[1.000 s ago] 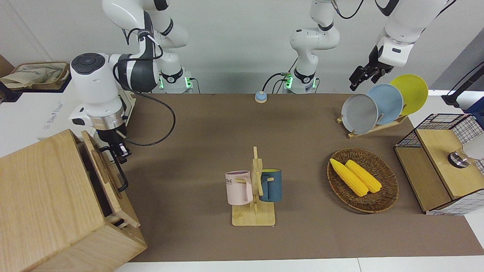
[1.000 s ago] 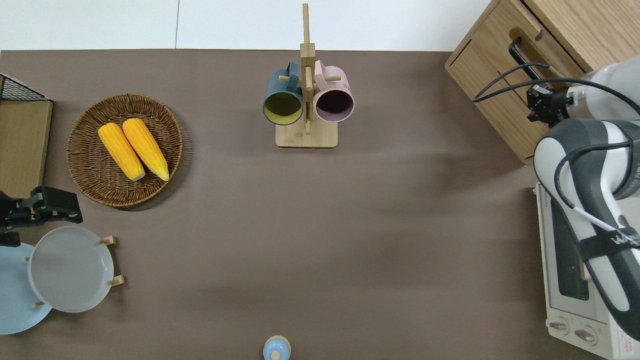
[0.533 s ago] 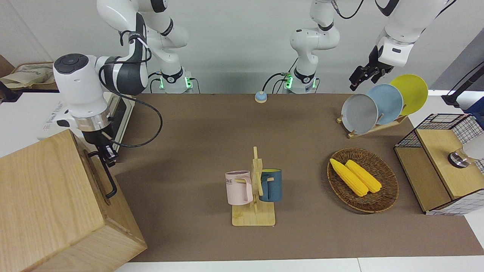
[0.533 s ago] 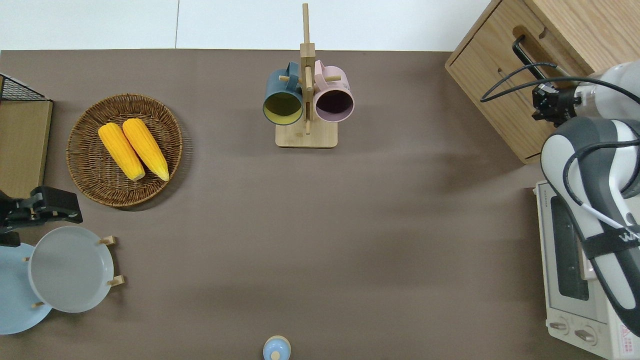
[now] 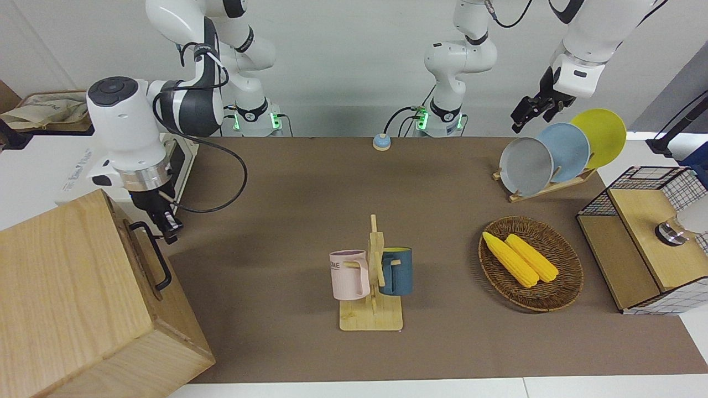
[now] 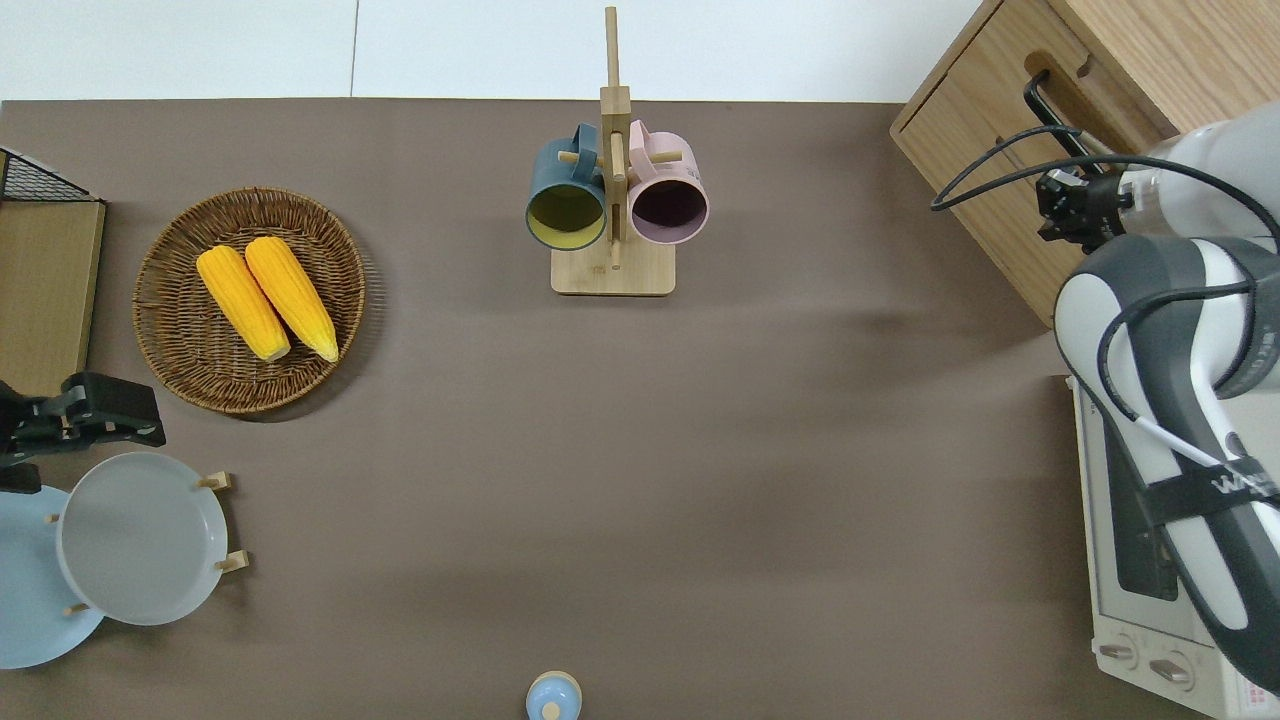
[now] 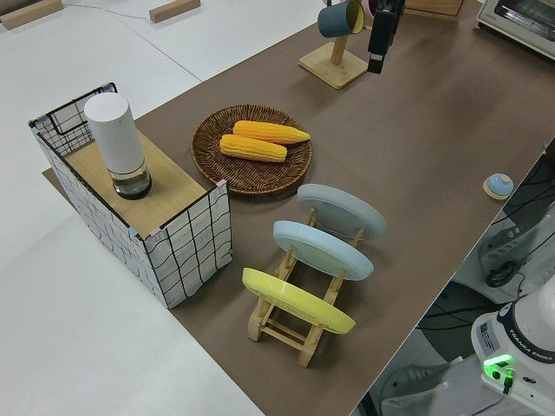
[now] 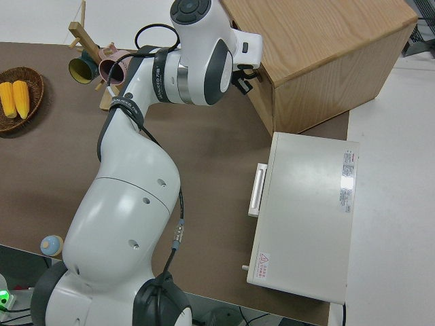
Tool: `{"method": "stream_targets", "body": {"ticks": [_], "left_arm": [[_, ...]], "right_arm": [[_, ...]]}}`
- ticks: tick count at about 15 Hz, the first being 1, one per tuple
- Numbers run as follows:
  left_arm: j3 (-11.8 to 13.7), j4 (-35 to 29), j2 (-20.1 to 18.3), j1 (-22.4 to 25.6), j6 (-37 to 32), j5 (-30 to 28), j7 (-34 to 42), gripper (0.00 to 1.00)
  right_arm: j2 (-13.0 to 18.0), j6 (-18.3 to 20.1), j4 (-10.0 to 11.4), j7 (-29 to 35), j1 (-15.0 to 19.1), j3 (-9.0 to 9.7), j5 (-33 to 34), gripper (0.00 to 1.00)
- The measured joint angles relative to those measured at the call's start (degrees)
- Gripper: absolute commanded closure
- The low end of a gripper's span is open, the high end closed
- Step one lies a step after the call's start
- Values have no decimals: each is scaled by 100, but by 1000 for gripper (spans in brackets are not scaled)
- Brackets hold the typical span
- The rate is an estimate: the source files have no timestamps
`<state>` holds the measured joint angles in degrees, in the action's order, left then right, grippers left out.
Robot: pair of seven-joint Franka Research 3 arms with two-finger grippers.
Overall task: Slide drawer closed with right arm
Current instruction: 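Push the drawer fully shut with the right gripper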
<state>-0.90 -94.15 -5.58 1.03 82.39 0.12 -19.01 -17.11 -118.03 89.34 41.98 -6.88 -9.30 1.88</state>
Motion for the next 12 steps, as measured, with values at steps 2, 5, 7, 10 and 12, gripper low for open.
{"method": "stream_targets", "body": {"ticks": [2,5,7,10,12], "left_arm": [[0,0,0,0,0,0,0,7],[0,0,0,0,0,0,0,7],[0,0,0,0,0,0,0,7],[0,0,0,0,0,0,0,7],[0,0,0,0,0,0,0,7]], "right_arm": [[48,193,-30,2,-129,34,0,817],[165,431,-28,2,-263,119,0,319],[266,554,10,-5,-282,214,1,12],[474,639,193,-162,-376,300,36,9],[617,821,258,-432,-429,320,47,9]]}}
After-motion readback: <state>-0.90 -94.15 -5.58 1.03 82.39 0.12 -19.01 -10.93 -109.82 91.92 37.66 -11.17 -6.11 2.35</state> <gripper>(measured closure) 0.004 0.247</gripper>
